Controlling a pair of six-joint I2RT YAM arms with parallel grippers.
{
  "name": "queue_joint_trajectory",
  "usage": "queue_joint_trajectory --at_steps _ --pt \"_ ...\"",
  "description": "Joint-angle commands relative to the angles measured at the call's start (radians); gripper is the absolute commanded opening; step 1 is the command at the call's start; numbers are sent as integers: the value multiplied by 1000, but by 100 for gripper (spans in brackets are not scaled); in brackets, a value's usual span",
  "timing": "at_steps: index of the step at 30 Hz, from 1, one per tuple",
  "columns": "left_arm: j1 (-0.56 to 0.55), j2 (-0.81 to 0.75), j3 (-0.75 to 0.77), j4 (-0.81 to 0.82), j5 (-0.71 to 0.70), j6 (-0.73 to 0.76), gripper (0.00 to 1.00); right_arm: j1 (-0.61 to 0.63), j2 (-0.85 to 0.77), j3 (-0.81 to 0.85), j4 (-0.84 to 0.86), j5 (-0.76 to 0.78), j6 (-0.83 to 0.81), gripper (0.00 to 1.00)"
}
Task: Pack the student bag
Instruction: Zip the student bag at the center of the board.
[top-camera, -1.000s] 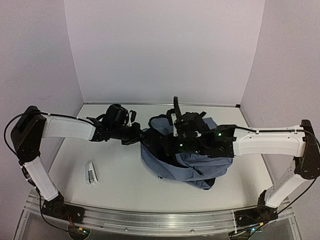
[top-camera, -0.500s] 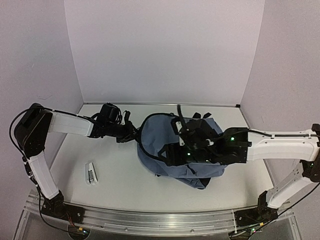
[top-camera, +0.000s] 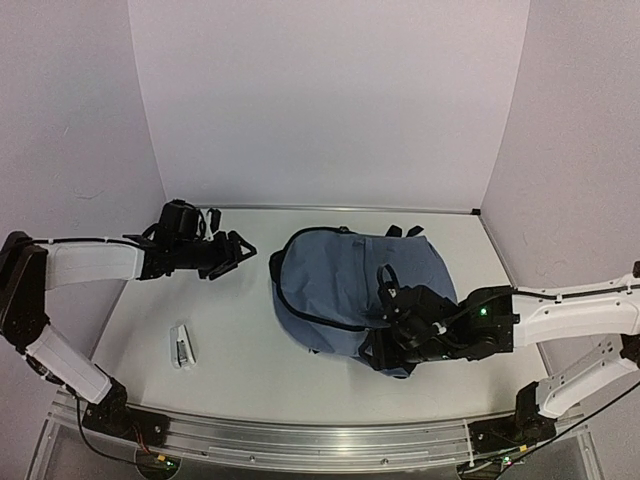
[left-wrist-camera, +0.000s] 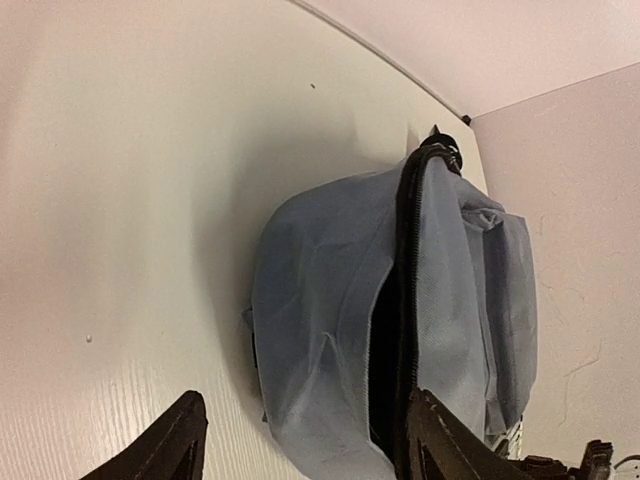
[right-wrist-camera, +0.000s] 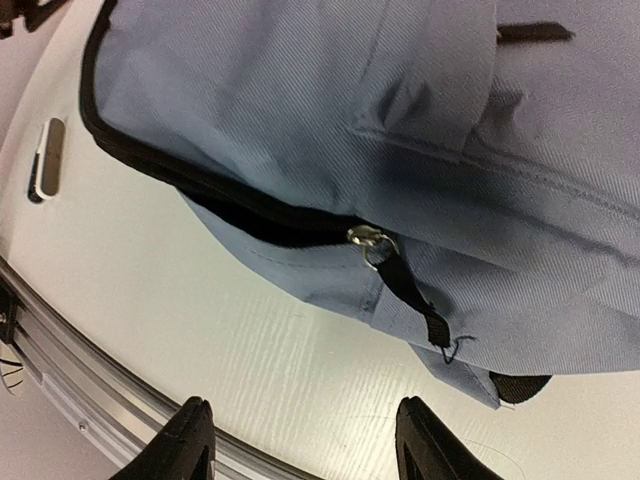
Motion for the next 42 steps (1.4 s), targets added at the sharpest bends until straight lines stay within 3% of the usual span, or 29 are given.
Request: queue_joint_trajectory --at_steps 1,8,15,18,24,28,33,37,42 --pt "1 -121 -57 -17 -20 -17 79 6 30 -16 -28 87 67 58" --pt "-13 -88 -21 -18 137 -11 86 -10 125 11 -37 198 60 45" --pt "-71 43 52 -69 132 18 87 -59 206 42 -52 242 37 37" --pt "-91 92 81 -64 126 25 85 -60 221 55 -52 254 20 32" --pt "-104 132 105 -28 141 22 76 -60 241 83 -42 261 -49 31" --pt "-105 155 115 -27 156 20 62 -60 264 99 -22 253 -100 28" --pt "-107 173 117 0 165 20 29 -60 298 135 -19 240 -125 0" --pt "-119 175 116 5 179 43 5 -55 269 161 -21 206 -148 0" --pt "-144 180 123 10 189 64 0 -13 260 245 -25 196 -211 0"
